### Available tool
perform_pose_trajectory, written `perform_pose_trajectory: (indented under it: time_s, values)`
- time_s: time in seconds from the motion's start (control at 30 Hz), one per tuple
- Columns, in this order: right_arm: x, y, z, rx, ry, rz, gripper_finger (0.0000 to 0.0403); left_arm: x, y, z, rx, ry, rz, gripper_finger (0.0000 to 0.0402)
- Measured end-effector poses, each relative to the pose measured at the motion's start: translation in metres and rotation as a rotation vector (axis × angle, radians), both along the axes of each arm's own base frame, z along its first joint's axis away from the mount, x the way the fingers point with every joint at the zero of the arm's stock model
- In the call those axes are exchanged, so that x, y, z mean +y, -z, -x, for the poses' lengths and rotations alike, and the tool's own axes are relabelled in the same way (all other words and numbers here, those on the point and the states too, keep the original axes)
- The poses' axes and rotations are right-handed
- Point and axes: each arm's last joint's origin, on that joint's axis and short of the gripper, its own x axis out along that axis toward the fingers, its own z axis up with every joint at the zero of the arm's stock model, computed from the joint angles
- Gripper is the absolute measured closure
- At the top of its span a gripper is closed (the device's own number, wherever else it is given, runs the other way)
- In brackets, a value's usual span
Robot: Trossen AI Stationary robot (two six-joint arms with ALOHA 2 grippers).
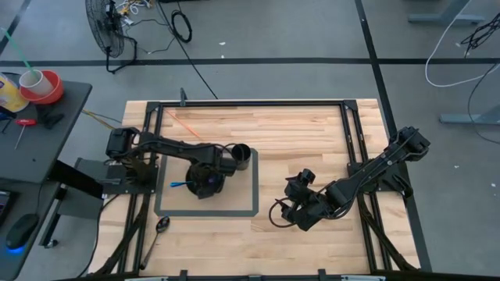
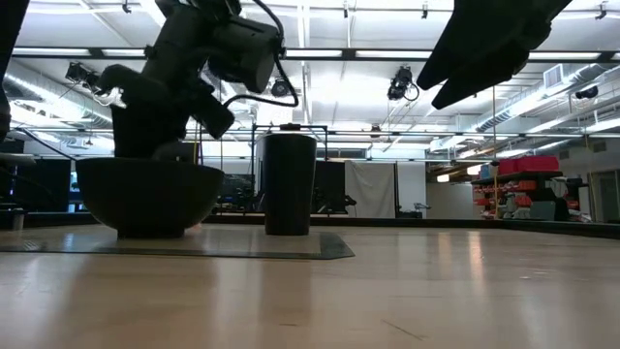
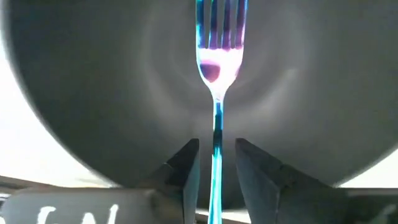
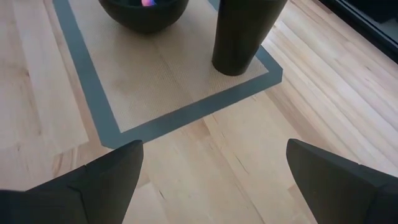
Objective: Pick & Place Utensil
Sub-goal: Put the black spoon into the black bowl on the transparent table mat
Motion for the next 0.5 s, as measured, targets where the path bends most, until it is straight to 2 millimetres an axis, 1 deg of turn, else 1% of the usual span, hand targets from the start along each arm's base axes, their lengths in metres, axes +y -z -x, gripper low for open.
perform_pose_trajectory:
  time_s: [0.13,0.27,0.33,0.4,0.5]
  values:
    - [0.0,0.0,0.0,0.001,-0.002,-0.004,0.0003,0.0,-0.018,-0.006,-0.006,0.005,-0.019,0.0285]
    - [0.0,0.0,0.0,0.001,-0.001,-0.004,0.0003,-0.006,-0.046,-0.005,0.018,-0.016,-0.063,0.0279]
    - [0.0,0.0,0.0,0.001,-0.001,-0.004,0.0003,-0.015,-0.063,0.003,0.02,-0.035,-0.078,0.0278]
    - [0.0,0.0,0.0,0.001,-0.003,-0.003,0.0003,-0.029,-0.077,0.014,0.007,-0.073,-0.079,0.0278]
    - [0.001,0.0,-0.001,-0.006,-0.006,-0.006,0.0003,-0.054,-0.097,0.035,-0.061,-0.147,-0.04,0.0278]
